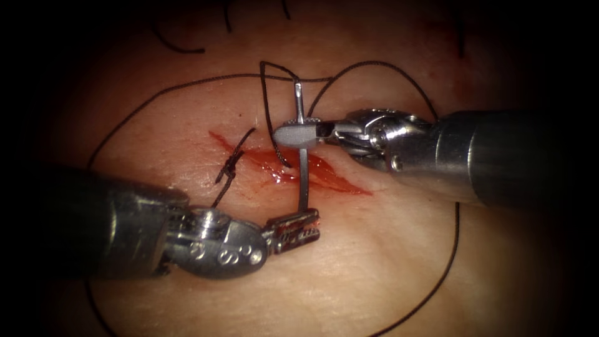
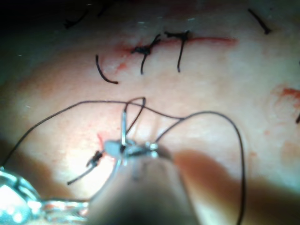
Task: Wound Closure
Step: Insert the needle into the other side of the tissue using the right gripper
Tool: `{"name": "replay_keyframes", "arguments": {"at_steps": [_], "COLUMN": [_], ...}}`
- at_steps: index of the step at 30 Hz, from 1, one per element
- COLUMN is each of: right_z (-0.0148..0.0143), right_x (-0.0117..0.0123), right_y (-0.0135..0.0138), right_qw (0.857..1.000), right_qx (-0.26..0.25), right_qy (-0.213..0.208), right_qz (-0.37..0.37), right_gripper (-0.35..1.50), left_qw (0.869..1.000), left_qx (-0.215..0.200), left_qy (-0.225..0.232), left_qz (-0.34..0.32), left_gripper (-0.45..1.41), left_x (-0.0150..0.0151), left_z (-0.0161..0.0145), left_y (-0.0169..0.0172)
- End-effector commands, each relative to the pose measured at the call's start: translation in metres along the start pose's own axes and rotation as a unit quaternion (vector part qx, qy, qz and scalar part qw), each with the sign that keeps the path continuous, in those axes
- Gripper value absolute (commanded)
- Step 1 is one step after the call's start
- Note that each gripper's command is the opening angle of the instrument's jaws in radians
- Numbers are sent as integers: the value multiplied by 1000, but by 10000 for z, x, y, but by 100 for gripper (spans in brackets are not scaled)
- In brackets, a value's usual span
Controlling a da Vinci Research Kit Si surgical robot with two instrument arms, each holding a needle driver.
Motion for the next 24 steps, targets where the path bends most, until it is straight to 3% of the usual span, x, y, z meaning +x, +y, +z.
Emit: {"name": "replay_keyframes", "arguments": {"at_steps": [1, 3, 6, 11, 12, 14, 15, 19, 24], "right_z": [-2, -9, -15, -20, -20, -20, -21, -23, -25], "right_x": [2, 3, 4, 2, 2, 3, 3, 6, 11], "right_y": [5, 5, 7, 7, 7, 6, 4, -4, -14], "right_qw": [1000, 1000, 1000, 998, 998, 996, 995, 991, 984], "right_qx": [-7, -3, 2, 12, 13, 16, 17, 22, 21], "right_qy": [6, 9, 13, 32, 36, 50, 55, 72, 85], "right_qz": [-10, -15, -23, -44, -50, -67, -77, -109, -157], "right_gripper": [-35, -35, -35, -35, -35, -35, -35, -35, -35], "left_qw": [1000, 1000, 998, 971, 969, 961, 956, 948, 937], "left_qx": [-1, -2, -10, -71, -76, -92, -104, -124, -148], "left_qy": [0, 0, 14, 85, 89, 97, 90, 69, 47], "left_qz": [-2, 0, -54, -212, -218, -243, -258, -284, -312], "left_gripper": [-45, -45, 24, 47, 47, 31, 10, -37, -45], "left_x": [1, 1, 0, -2, -4, -17, -28, -53, -86], "left_z": [5, 5, 3, -14, -17, -25, -26, -17, 10], "left_y": [7, 5, 0, -11, -13, -18, -21, -26, -32]}}
